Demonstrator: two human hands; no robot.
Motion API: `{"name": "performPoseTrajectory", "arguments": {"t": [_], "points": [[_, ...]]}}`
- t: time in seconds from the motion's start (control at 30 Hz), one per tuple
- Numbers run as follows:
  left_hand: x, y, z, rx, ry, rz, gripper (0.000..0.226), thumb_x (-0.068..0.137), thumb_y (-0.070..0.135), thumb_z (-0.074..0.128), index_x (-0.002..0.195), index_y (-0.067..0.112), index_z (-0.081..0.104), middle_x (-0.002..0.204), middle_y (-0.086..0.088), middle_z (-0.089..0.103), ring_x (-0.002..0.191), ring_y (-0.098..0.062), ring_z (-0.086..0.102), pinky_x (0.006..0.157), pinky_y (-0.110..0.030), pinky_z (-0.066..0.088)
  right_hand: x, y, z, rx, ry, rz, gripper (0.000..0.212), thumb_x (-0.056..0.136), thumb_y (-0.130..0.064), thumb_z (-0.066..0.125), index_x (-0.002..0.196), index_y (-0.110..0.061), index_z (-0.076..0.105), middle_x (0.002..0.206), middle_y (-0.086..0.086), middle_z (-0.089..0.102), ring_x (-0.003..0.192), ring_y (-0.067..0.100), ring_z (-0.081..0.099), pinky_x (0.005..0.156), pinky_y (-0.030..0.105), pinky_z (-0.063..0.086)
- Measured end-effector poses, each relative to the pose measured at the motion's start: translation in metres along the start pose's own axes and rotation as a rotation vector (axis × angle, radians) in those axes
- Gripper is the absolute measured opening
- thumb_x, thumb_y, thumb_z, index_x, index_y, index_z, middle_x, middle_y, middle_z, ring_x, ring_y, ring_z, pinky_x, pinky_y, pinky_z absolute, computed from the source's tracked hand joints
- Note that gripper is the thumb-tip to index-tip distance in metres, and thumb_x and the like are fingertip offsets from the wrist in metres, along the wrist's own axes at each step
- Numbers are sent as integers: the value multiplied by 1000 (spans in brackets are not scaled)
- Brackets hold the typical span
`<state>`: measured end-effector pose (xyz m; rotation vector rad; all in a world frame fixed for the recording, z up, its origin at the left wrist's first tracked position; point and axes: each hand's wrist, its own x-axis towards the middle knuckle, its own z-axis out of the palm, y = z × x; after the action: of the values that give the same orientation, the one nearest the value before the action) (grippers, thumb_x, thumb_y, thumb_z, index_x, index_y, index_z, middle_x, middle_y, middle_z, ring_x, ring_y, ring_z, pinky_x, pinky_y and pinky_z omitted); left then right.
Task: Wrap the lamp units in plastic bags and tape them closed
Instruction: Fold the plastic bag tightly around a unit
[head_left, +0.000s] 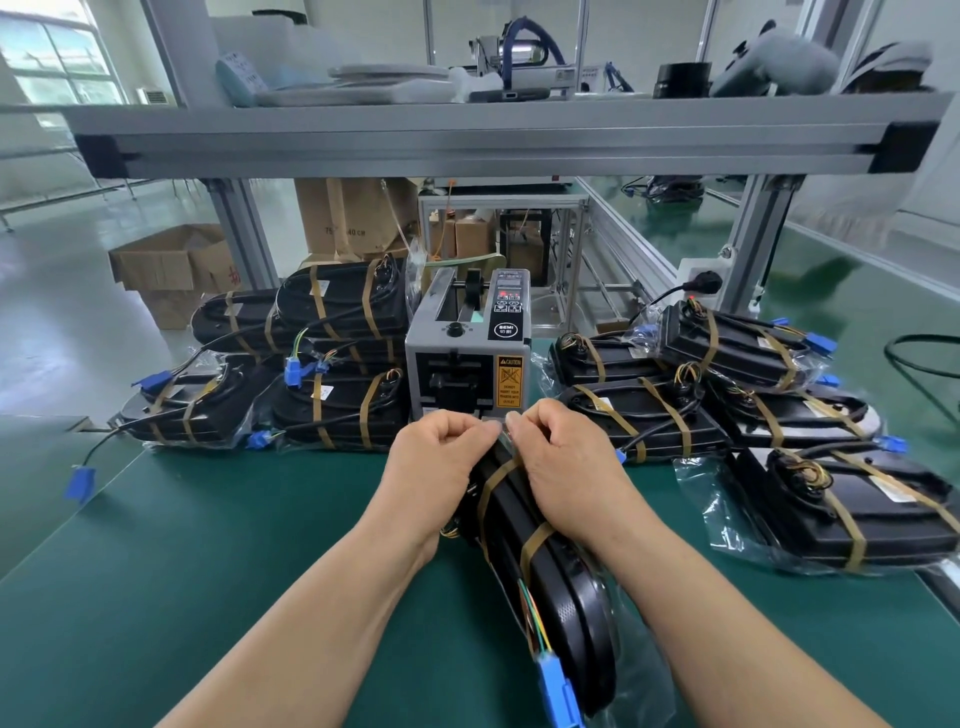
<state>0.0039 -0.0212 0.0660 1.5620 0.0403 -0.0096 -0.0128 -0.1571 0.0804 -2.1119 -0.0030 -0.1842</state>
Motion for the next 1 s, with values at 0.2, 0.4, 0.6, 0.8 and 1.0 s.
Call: {"name": "performPoseTrajectory", "arguments": {"t": [0.2, 0.4, 0.6, 0.8, 1.0], "points": [[-3, -1, -13, -42, -100, -53, 26, 82, 16, 79, 105, 16, 69, 92, -8, 74, 65, -4, 67, 54, -13, 49, 1, 3, 2, -7, 4, -11, 32, 103, -36, 47, 76, -21, 53, 72, -6, 57, 68, 8, 50, 58, 24, 35], [3, -1, -14, -40, -107, -102, 15, 91, 11, 69, 105, 16, 69, 74, 6, 65, 54, -1, 50, 52, -15, 41, 4, 5, 1, -28, -7, -2, 32, 101, -46, 47, 81, -21, 53, 74, -7, 56, 68, 8, 50, 59, 25, 36], [7, -8, -13, -13, -42, -102, 19, 95, 7, 57, 104, 21, 67, 72, 2, 64, 57, -4, 51, 54, -20, 41, 8, -4, -5, -216, -151, 64, 80, 58, -85, 62, 106, -22, 54, 97, -9, 61, 86, 9, 59, 71, 28, 45], [15, -5, -27, 288, -180, 50, 25, 92, 12, 68, 107, 31, 70, 92, 5, 65, 69, -1, 57, 61, -9, 44, 23, -19, -18, -360, -438, 165, 61, 66, -76, 70, 64, -18, 51, 60, -2, 50, 51, 13, 48, 50, 26, 37], [20, -6, -39, 371, -283, 64, 6, 87, 17, 75, 87, 23, 75, 84, 5, 72, 79, -6, 61, 74, -13, 46, 14, -15, -26, -165, -467, 165, 57, 57, -68, 70, 77, -15, 61, 74, 3, 56, 69, 18, 53, 69, 37, 45]]}}
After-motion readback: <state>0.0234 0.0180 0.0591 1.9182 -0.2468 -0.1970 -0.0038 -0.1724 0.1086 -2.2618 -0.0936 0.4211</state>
